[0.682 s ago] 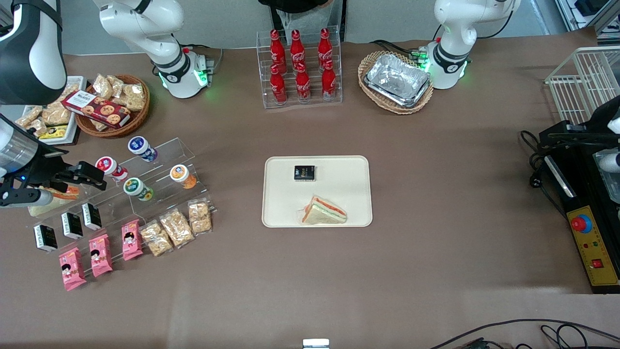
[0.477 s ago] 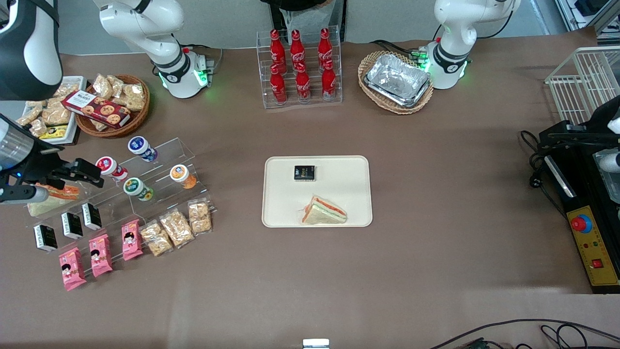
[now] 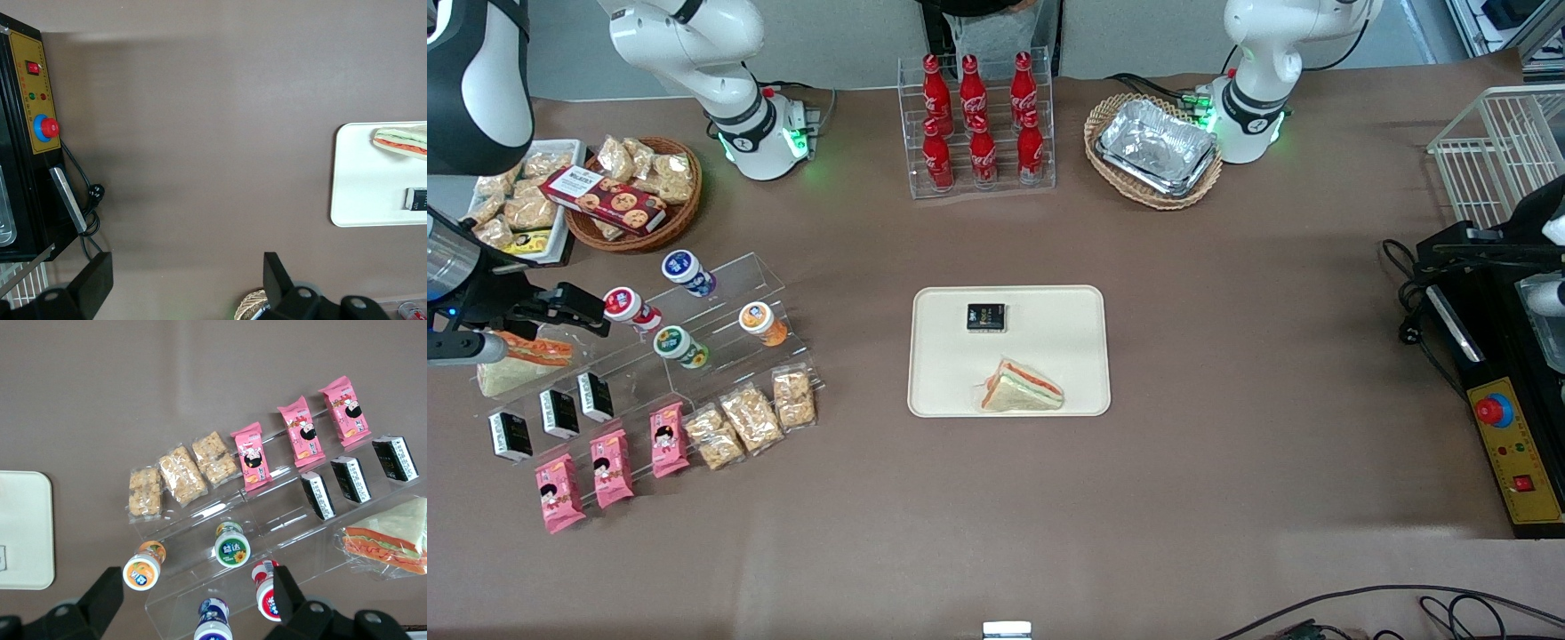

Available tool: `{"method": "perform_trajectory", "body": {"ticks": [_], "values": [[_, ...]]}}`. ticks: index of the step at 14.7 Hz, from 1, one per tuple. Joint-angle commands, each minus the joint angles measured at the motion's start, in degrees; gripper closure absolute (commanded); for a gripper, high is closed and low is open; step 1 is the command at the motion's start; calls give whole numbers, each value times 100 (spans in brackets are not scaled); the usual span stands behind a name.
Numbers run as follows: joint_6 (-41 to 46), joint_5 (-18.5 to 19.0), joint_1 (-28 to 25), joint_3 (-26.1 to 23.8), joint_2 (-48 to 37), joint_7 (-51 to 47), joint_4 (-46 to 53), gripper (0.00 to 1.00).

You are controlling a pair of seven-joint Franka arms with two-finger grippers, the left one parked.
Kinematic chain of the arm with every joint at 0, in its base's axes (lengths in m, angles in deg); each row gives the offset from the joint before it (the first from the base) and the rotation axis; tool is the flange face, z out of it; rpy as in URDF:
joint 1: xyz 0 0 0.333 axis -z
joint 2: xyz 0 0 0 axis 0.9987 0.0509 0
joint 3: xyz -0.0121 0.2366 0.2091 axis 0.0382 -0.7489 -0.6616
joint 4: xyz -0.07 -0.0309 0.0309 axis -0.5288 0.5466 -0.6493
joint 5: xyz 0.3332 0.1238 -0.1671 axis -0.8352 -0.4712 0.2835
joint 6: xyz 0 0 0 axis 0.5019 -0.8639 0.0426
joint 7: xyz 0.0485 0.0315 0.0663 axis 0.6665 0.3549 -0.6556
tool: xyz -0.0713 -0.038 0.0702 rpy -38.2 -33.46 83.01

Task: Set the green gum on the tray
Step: 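Move the right gripper over the green-labelled cup on the acrylic rack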

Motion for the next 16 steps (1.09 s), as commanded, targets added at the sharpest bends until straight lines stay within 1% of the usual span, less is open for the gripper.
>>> {"method": "perform_trajectory", "body": {"ticks": [1,4,6,7,10,12,16], "values": [[98,87,-42,-60,-105,52,7,0],[396,70,-33,-157,-255,113,-37,0],[292,79,-42,-157,-508,113,-351,0],[205,79,-42,-157,-727,104,-623,0],[-436,97,-33,-139,-1474,183,-1835,0],[-727,228,-33,-139,-1783,201,-2399,0],[-894,237,19,1,-1758,456,-2637,0]]}}
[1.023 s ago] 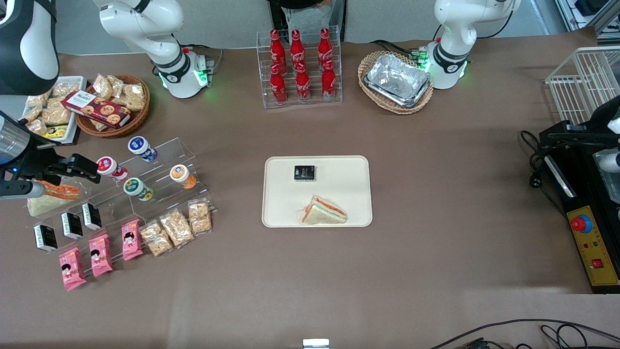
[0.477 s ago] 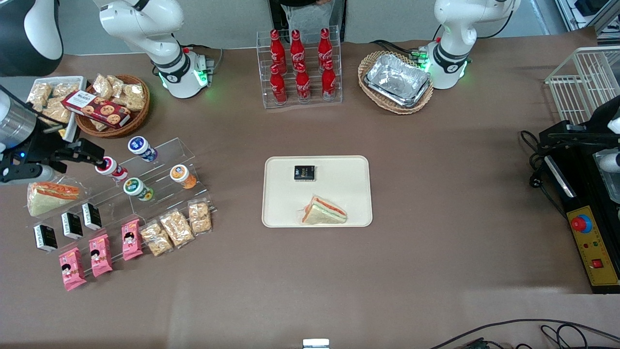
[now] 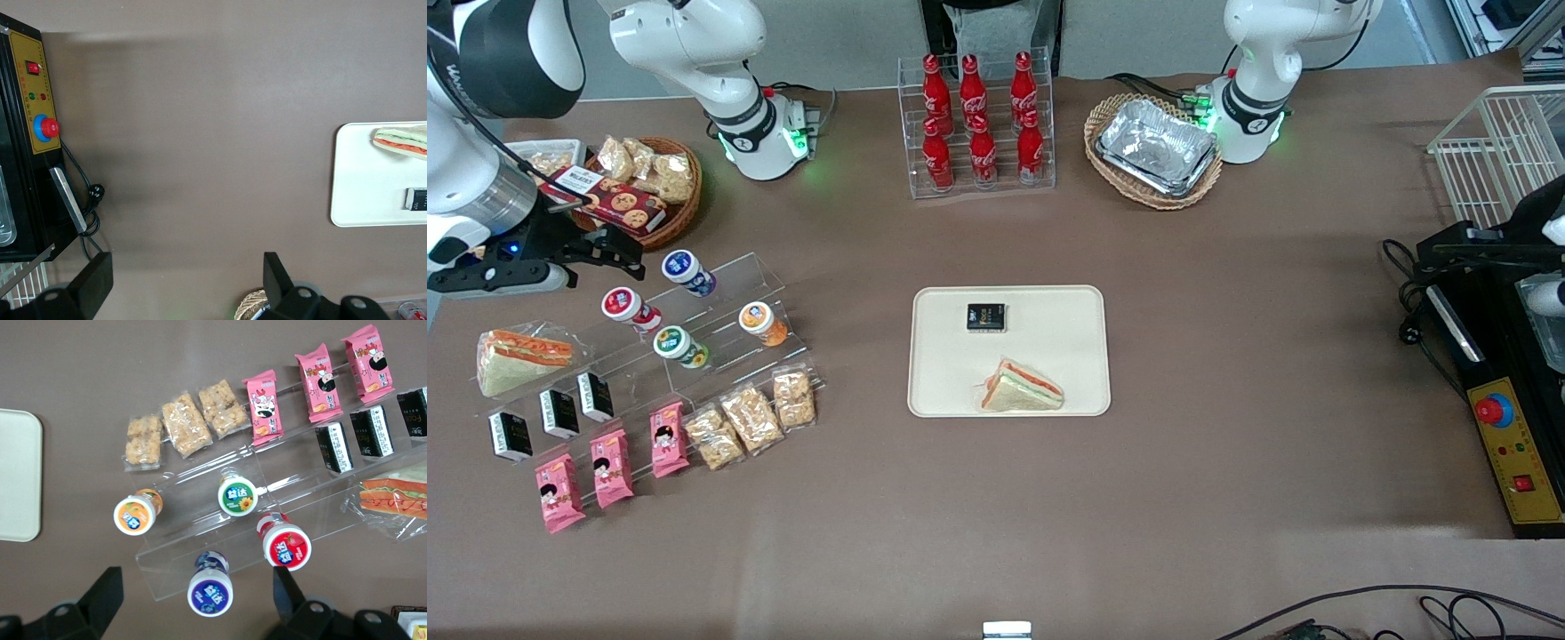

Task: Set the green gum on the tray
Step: 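Move the right gripper over the green-labelled cup on the acrylic rack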

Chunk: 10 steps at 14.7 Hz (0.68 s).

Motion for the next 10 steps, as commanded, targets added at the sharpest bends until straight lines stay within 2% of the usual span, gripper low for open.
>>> {"method": "perform_trajectory", "body": {"ticks": [1,4,10], "values": [[-390,70,53,85,-188,204,-478,0],[-610,61,36,111,-144,204,-645,0],[-1760,61,36,111,330,230,-1269,0]]}}
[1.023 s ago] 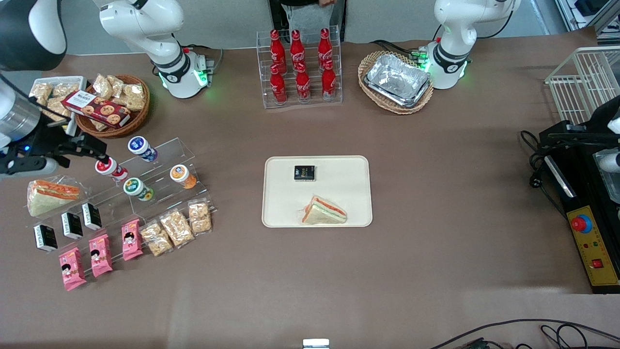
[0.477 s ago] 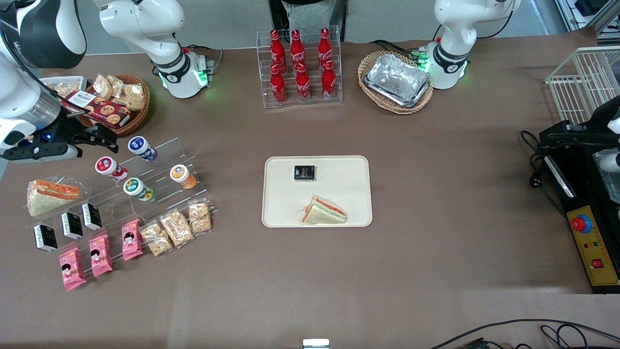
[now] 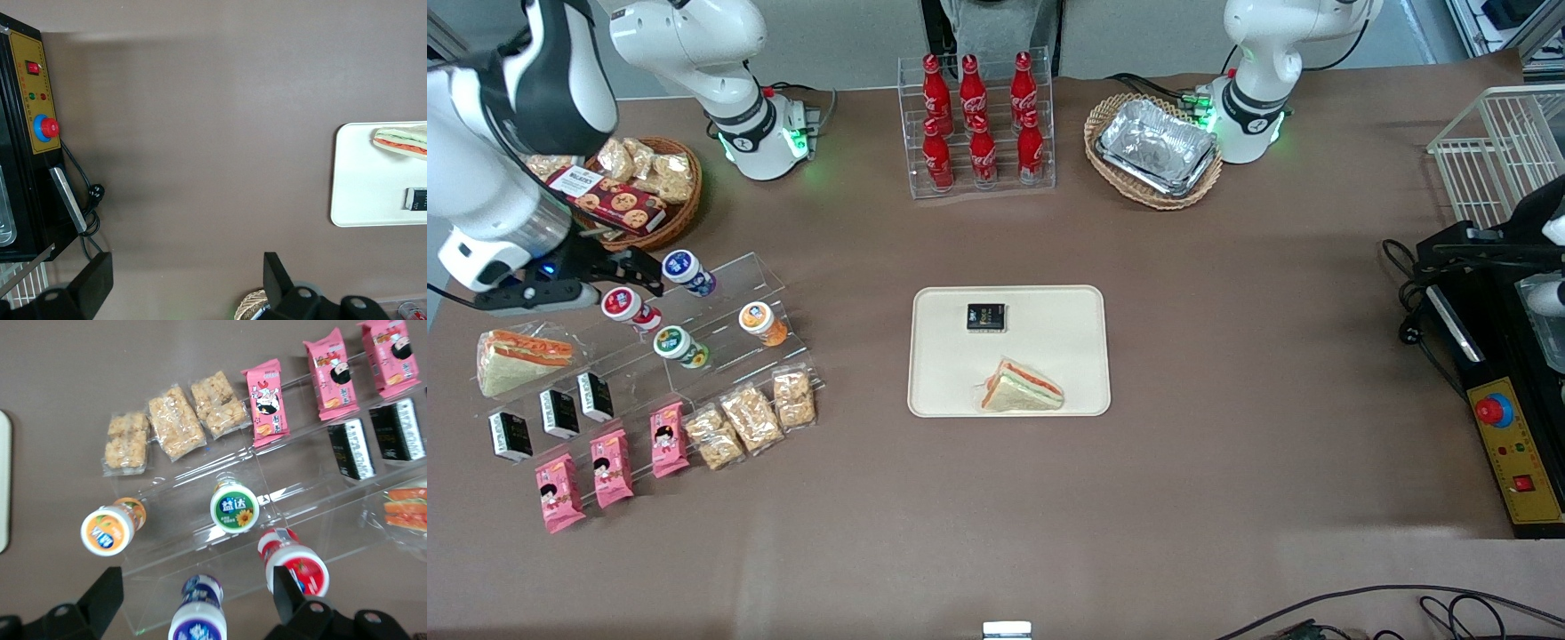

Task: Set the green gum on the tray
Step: 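Lower the right gripper and close it on the green-labelled cup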

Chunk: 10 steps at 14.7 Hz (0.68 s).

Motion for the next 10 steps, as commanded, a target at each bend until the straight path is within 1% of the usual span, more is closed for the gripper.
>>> {"method": "perform_trajectory", "body": {"ticks": [1,5,7,10], "values": [[-834,59,0,10,289,70,-397,0],[-1530,68,18,19,587,96,-697,0],[-1724,59,35,28,763,227,-723,0],[-1970,68,202,19,965,298,-811,0]]}}
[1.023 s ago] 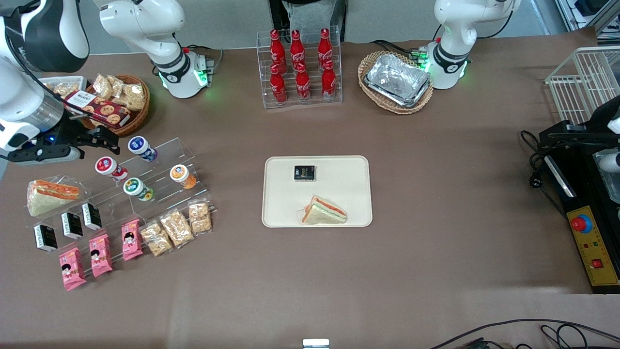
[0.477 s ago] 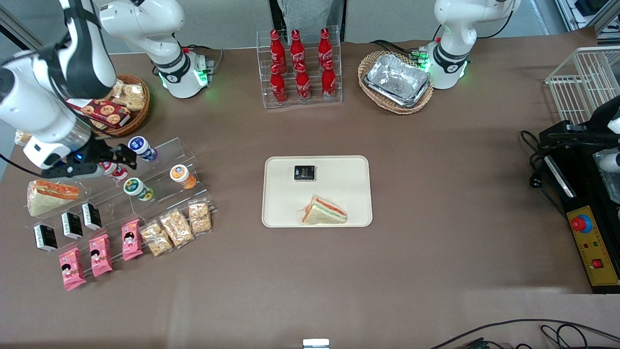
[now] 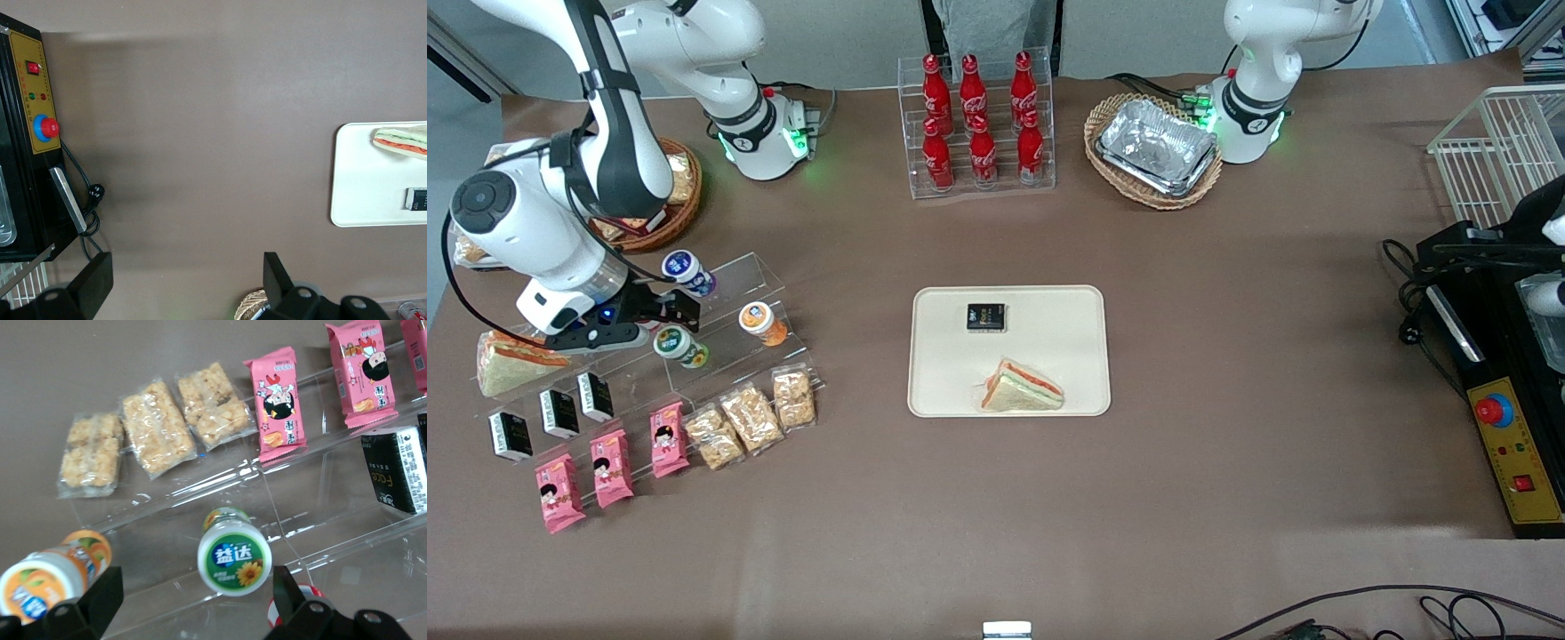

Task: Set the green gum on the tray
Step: 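Lower the right gripper and close it on the green-labelled cup, then lift the green-labelled cup off the rack with the right gripper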

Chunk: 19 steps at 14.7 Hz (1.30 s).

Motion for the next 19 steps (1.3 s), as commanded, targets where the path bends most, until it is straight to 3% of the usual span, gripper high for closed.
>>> {"method": "perform_trajectory", "body": {"ticks": [1,11,14,15,17,19], "values": [[-421,67,160,5,209,256,-118,0],[-1010,-21,284,-4,604,301,-312,0],[-1090,-21,284,-4,666,301,-338,18],[-1116,-30,284,-4,684,301,-338,28],[-1142,-74,266,-4,693,293,-330,36],[-1142,-65,266,-4,693,292,-312,36]]}}
